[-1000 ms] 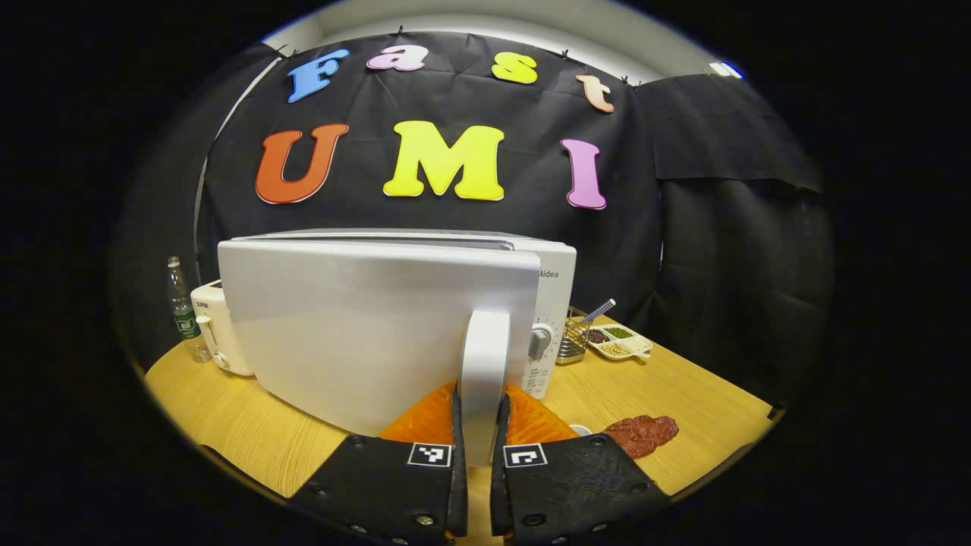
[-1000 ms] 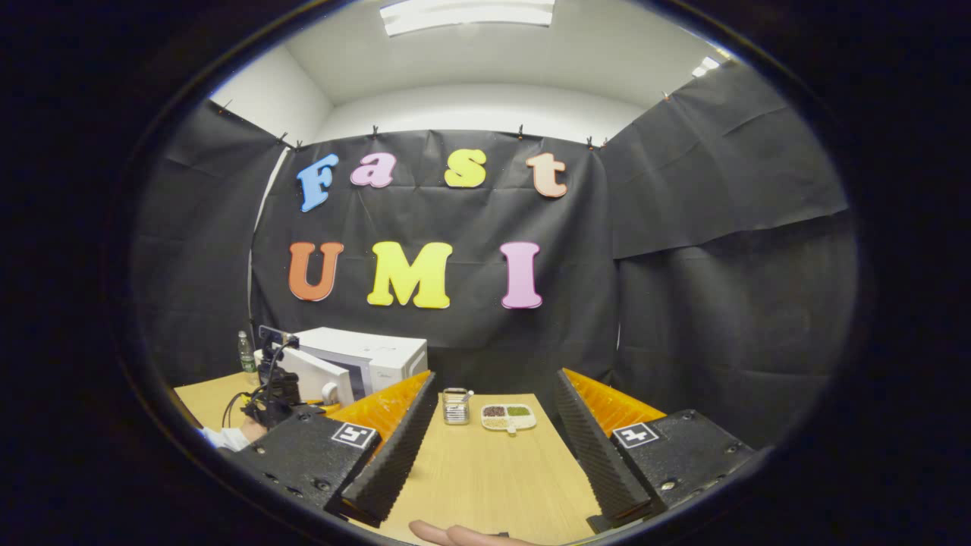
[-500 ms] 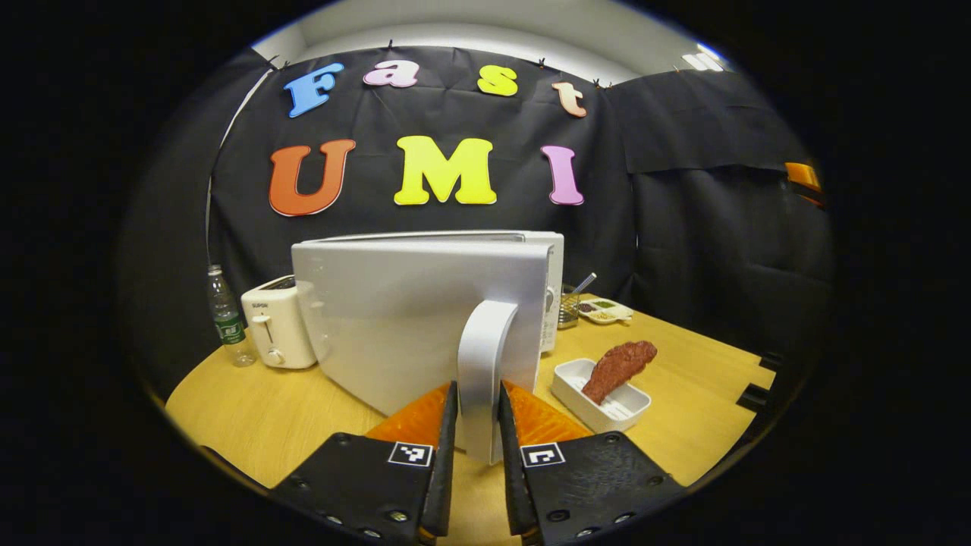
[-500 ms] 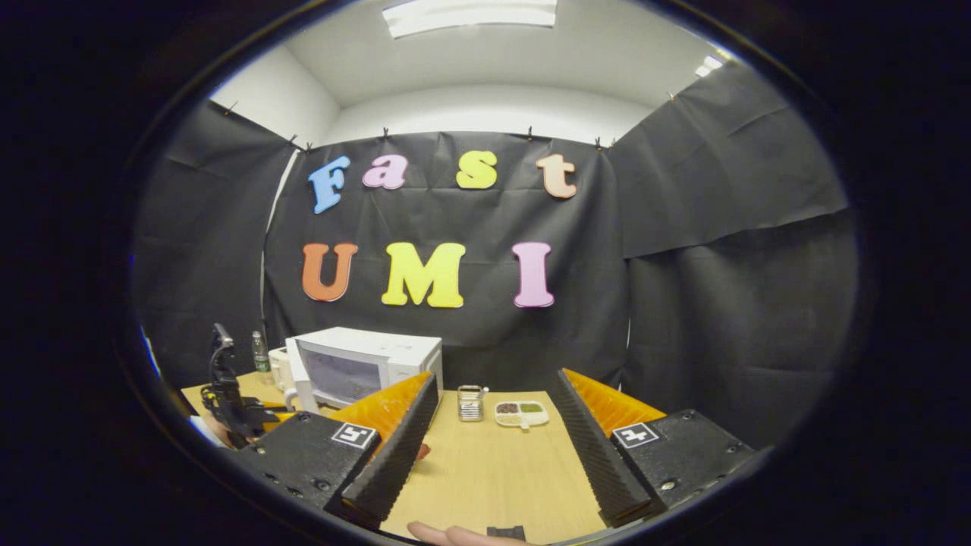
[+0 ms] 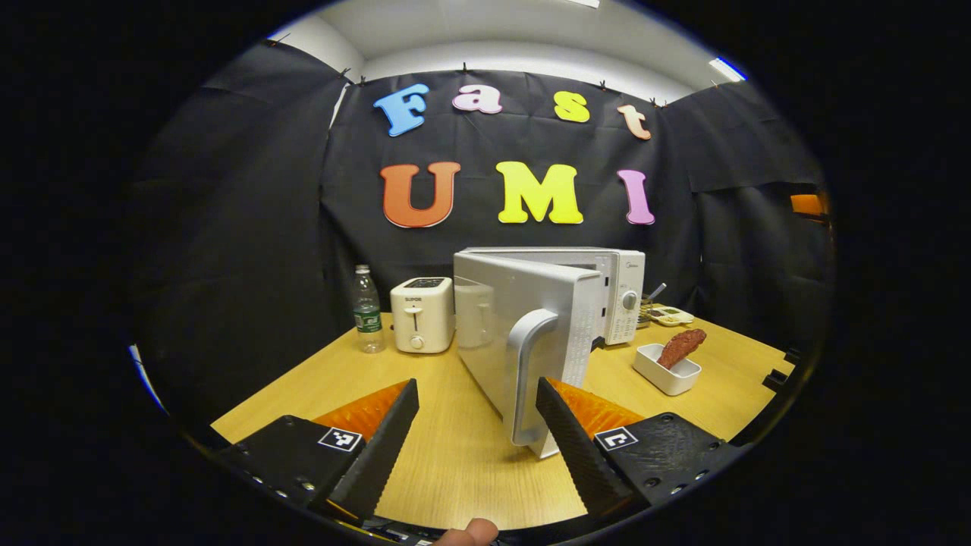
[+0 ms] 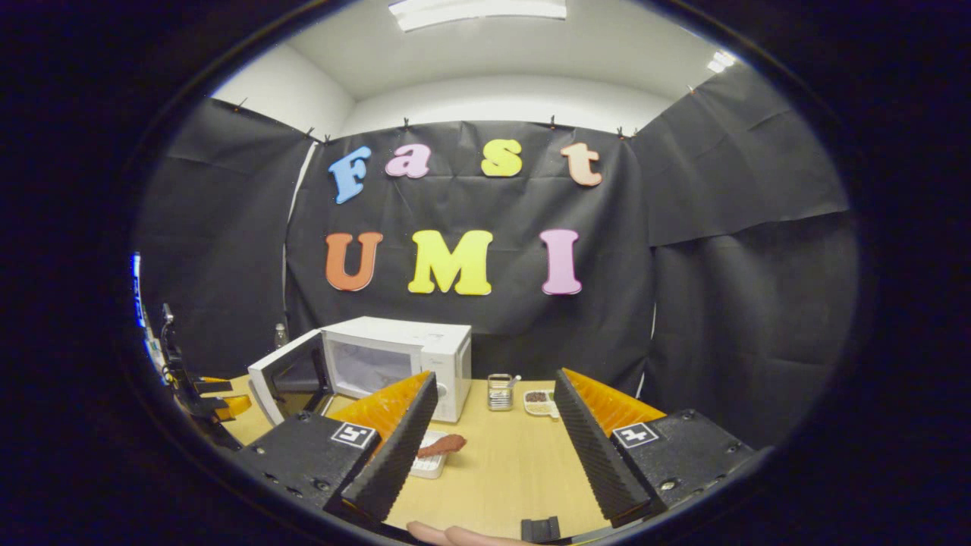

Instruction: Open the microwave oven with the left hand, put the food in, and close the microwave oven.

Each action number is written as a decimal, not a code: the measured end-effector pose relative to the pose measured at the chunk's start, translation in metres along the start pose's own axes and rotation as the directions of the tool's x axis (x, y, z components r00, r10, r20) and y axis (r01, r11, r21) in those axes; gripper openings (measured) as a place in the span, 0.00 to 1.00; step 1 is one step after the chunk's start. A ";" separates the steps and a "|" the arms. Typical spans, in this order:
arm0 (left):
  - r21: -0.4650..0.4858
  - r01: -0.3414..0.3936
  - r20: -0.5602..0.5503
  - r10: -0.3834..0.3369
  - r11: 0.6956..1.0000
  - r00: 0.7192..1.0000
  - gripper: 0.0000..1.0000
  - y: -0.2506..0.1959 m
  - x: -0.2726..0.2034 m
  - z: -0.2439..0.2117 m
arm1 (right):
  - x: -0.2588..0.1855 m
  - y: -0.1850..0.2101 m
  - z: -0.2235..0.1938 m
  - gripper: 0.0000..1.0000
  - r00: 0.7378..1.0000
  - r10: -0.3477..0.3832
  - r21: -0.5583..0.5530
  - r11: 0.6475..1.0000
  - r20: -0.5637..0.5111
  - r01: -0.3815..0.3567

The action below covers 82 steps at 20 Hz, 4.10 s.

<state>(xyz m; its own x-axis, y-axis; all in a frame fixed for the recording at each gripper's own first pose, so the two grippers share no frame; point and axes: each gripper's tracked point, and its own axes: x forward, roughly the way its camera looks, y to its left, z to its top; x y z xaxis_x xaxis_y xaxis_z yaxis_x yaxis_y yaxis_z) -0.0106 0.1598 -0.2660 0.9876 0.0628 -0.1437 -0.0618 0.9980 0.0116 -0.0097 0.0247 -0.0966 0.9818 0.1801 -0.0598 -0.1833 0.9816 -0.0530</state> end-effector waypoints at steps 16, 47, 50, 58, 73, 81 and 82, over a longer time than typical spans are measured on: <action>-0.081 -0.183 0.033 0.186 0.980 0.982 0.87 0.025 -0.047 0.096 | 0.091 0.003 -0.060 0.98 0.970 0.065 -0.010 0.998 -0.236 -0.070; -0.004 -0.109 0.018 0.109 0.994 0.994 0.95 -0.072 0.001 0.137 | 0.209 0.059 -0.262 0.04 0.385 0.663 0.662 0.733 -0.642 -0.158; -0.011 -0.093 0.020 0.093 0.996 0.995 0.95 -0.071 -0.001 0.134 | 0.191 0.055 -0.238 0.13 0.456 0.596 0.539 0.800 -0.661 -0.263; 0.021 -0.084 0.053 0.082 0.996 0.995 0.95 -0.063 -0.008 0.134 | 0.165 0.079 -0.191 0.13 0.750 0.307 0.056 0.939 -0.586 -0.340; -0.029 -0.048 0.115 0.051 0.998 0.992 0.95 -0.055 -0.021 0.131 | 0.230 0.227 -0.181 0.13 0.888 0.262 -0.036 0.954 -0.378 -0.297; -0.047 0.041 0.127 -0.035 0.998 0.991 0.95 -0.067 -0.025 0.122 | 0.306 0.285 -0.195 0.13 0.923 0.212 0.017 0.976 -0.322 -0.218; -0.045 0.050 0.134 -0.044 0.998 0.990 0.95 -0.067 -0.025 0.123 | 0.317 0.291 -0.191 0.13 0.935 0.204 0.038 0.979 -0.289 -0.201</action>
<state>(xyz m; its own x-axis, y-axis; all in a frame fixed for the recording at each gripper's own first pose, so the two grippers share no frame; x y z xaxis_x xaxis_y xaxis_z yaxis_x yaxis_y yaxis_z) -0.0135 0.0906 -0.1414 0.9998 0.0183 -0.0103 -0.0187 0.9990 -0.0404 0.2386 0.3555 -0.3212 0.8668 0.3502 -0.3549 -0.3751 0.9270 -0.0015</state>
